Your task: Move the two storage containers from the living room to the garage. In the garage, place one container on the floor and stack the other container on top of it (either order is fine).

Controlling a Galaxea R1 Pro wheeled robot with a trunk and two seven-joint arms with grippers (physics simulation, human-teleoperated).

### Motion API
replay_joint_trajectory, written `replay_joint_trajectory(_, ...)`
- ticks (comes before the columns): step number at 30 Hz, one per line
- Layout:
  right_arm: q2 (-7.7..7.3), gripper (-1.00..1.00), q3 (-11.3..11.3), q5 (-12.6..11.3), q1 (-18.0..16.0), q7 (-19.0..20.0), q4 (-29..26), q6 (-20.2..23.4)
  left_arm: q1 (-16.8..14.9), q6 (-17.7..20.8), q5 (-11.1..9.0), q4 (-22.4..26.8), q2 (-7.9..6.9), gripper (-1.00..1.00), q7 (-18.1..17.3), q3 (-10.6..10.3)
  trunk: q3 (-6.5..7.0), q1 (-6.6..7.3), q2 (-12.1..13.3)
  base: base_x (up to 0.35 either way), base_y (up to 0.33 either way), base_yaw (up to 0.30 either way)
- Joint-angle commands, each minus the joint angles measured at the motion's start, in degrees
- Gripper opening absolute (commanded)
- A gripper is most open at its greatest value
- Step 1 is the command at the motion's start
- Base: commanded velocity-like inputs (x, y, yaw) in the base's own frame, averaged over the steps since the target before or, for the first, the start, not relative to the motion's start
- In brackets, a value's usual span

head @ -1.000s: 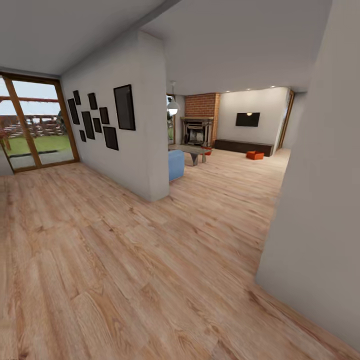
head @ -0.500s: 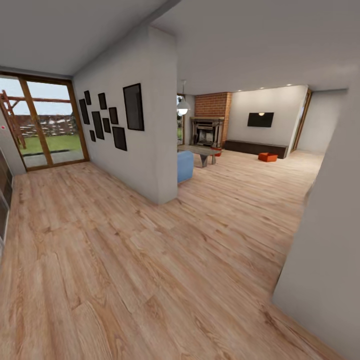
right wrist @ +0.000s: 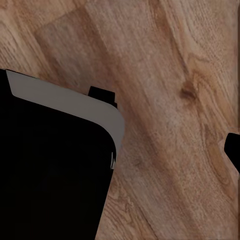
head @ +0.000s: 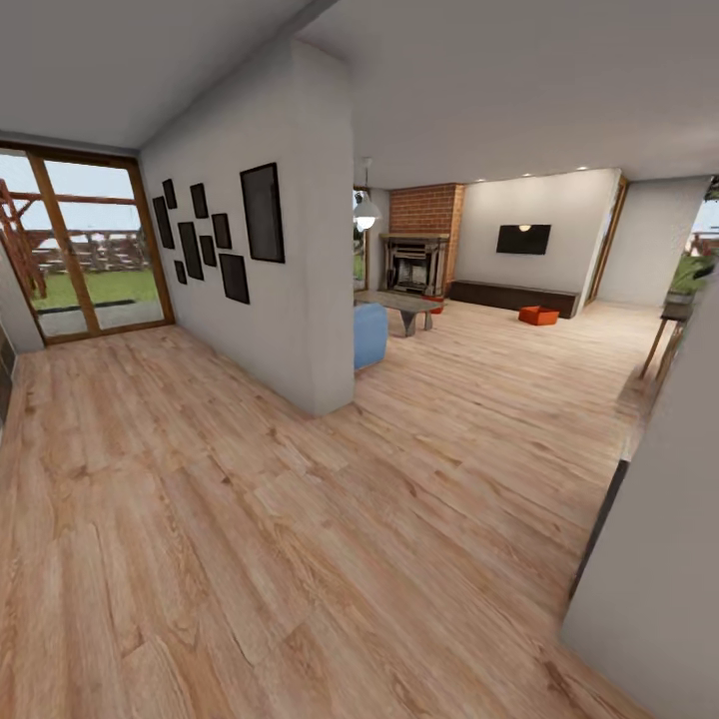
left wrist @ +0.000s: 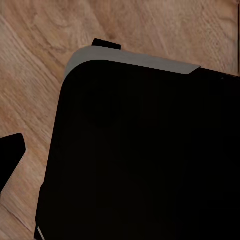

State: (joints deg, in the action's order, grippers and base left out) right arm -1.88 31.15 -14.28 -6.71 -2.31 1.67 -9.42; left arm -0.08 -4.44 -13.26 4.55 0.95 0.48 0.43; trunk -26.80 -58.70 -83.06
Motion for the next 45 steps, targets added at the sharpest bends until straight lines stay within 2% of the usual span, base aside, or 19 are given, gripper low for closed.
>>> replay_joint_trajectory(1, 0.03, 1.0, 0.5, -0.5, -0.1, 0.0, 0.2, -0.3, 0.0, -0.1, -0.3, 0.0, 0.01, 1.0, 0.0, 0.0, -0.05, -0.03, 0.0, 0.323, 0.0, 0.0)
replay_joint_trajectory(45, 0.28, 1.0, 0.6, 0.1, -0.1, -0.1, 0.1, -0.3, 0.0, -0.1, -0.3, 0.0, 0.01, 1.0, 0.0, 0.0, -0.05, -0.03, 0.0, 0.323, 0.0, 0.0)
